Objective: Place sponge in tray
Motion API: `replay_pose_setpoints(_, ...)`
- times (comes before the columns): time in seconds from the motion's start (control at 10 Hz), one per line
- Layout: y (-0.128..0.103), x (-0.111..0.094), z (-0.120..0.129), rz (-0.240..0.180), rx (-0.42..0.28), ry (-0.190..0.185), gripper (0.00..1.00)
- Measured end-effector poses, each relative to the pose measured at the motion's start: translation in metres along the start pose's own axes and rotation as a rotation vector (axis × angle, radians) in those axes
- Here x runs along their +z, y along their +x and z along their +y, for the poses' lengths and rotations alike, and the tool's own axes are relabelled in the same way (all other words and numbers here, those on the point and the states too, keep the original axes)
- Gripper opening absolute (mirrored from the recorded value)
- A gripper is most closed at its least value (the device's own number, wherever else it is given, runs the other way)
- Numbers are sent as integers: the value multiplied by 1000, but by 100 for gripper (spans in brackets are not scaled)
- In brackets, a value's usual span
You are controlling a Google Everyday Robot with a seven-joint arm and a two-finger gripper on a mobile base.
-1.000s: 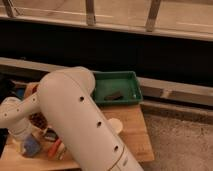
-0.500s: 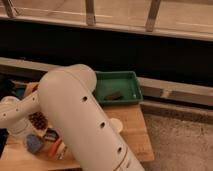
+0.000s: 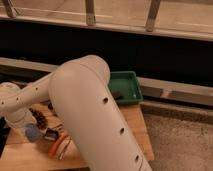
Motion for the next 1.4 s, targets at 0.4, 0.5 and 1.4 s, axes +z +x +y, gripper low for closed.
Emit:
replay_pose_setpoints(0.4,-2,-47,-80,-12,71,34,0)
replay_pose_setpoints(0.5,0,-59,-103,-16,104,31,0)
replay_pose_setpoints(1.4,5,-54,-155,-46,205,21,0)
